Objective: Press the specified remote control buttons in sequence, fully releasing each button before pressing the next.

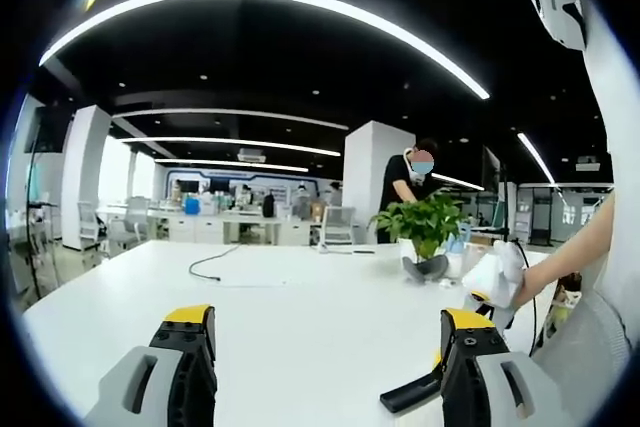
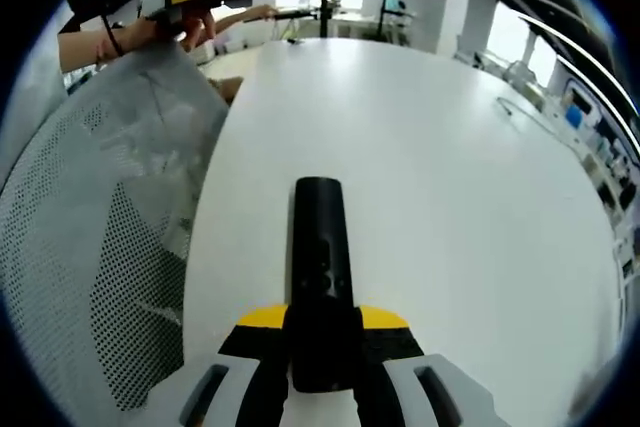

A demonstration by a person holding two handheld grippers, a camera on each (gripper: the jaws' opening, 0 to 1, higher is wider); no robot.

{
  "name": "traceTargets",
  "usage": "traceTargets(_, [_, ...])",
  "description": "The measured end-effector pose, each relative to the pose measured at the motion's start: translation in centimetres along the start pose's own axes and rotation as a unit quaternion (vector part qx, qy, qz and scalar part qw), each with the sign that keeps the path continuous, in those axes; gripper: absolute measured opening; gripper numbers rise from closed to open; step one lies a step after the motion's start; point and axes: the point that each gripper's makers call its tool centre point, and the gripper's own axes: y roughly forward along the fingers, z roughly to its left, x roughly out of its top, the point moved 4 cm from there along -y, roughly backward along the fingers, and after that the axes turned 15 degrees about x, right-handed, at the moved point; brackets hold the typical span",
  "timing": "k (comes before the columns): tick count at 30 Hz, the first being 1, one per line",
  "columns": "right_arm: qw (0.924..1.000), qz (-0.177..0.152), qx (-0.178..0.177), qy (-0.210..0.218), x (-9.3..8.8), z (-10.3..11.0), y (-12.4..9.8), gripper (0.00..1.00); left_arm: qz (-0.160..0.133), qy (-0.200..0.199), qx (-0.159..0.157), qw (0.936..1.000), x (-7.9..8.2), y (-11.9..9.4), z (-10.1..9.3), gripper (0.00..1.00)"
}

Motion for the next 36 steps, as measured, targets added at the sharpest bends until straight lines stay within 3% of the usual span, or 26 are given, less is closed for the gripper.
traceTargets(20, [0.9976, 0.068, 0.004, 0.017, 0.6, -2.7, -0.4, 0.21, 0.007, 0.004, 0.005, 1.0000, -0.3, -0.1, 0.1, 0.96])
traceTargets(36, [0.9960, 0.084, 0.003, 0.031, 0.7, -4.3, -0.8, 0.21, 0.015, 0.012, 0.001, 0.9998, -0.7, 0.0, 0.0, 0.96])
